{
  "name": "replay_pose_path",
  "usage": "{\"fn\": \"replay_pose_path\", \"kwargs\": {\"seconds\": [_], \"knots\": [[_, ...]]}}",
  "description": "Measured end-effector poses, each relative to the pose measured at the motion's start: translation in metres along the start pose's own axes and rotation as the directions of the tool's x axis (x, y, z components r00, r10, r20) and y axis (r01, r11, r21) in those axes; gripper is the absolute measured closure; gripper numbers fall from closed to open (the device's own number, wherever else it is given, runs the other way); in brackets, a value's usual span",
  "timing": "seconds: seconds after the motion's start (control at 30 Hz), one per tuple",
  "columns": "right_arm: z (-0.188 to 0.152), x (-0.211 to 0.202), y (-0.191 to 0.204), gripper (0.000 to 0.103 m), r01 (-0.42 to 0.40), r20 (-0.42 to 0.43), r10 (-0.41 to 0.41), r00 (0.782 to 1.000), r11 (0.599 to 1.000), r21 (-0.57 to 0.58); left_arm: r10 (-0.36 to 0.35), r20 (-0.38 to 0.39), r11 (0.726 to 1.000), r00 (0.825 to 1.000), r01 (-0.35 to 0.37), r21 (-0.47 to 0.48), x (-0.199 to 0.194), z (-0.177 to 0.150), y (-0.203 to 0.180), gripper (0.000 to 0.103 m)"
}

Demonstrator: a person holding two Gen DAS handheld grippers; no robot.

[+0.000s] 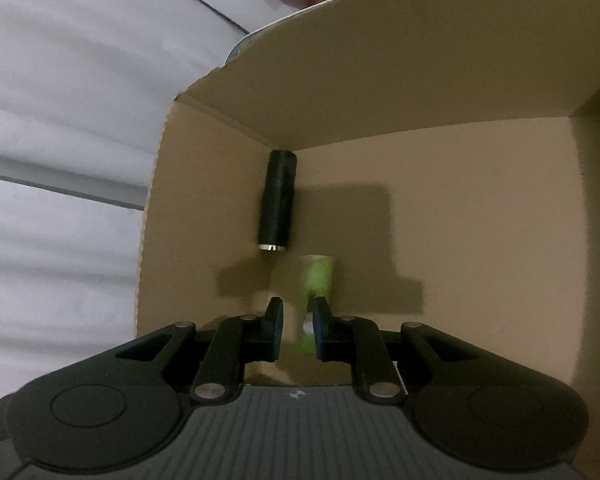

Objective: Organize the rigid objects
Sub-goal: 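Carry the green-and-yellow stick into the box and open the right gripper, then withdraw the right gripper from the box back over the table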

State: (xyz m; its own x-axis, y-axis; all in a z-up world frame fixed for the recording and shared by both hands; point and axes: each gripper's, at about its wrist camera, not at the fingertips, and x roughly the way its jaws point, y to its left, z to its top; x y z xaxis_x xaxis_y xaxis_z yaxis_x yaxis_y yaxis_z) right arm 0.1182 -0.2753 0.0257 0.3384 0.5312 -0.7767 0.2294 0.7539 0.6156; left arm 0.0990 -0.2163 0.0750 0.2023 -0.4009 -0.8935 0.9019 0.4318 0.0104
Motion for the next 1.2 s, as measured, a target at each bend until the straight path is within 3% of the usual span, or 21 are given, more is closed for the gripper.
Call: {"fn": "replay_pose_path", "kwargs": {"seconds": [0.23,0.43,0.6,0.83,1.0,1.2], "knots": [[-0.024,-0.041,-0.001,0.085,-0.077,0.098,0.077,0.992,0.997,-0.003,0.007,0.076,1.0,0.997,-0.008,0.018,-0.035,-0.022,0.0,0.085],[-0.089,-0.099,-0.004,0.085,-0.143,0.205,0.153,0.967,0.988,-0.066,-0.014,0.143,0.999,0.99,0.008,0.044,-0.069,-0.058,-0.003,0.081],[-0.143,-0.123,-0.008,0.085,-0.157,0.252,0.178,0.951,0.983,-0.099,-0.036,0.156,0.998,0.987,0.026,0.065,-0.081,-0.091,-0.009,0.074],[-0.199,-0.108,-0.006,0.085,-0.181,0.246,0.205,0.947,0.977,-0.115,-0.053,0.113,0.998,0.992,0.048,0.047,-0.075,-0.137,-0.008,0.064],[-0.232,-0.091,-0.005,0.085,-0.176,0.207,0.198,0.958,0.977,-0.119,-0.074,0.057,0.997,0.996,0.074,-0.005,-0.062,-0.168,0.009,0.056],[-0.243,-0.052,0.001,0.084,-0.157,0.141,0.175,0.974,0.979,-0.13,-0.088,-0.011,0.995,0.996,0.087,-0.051,-0.036,-0.19,0.027,0.054]]}}
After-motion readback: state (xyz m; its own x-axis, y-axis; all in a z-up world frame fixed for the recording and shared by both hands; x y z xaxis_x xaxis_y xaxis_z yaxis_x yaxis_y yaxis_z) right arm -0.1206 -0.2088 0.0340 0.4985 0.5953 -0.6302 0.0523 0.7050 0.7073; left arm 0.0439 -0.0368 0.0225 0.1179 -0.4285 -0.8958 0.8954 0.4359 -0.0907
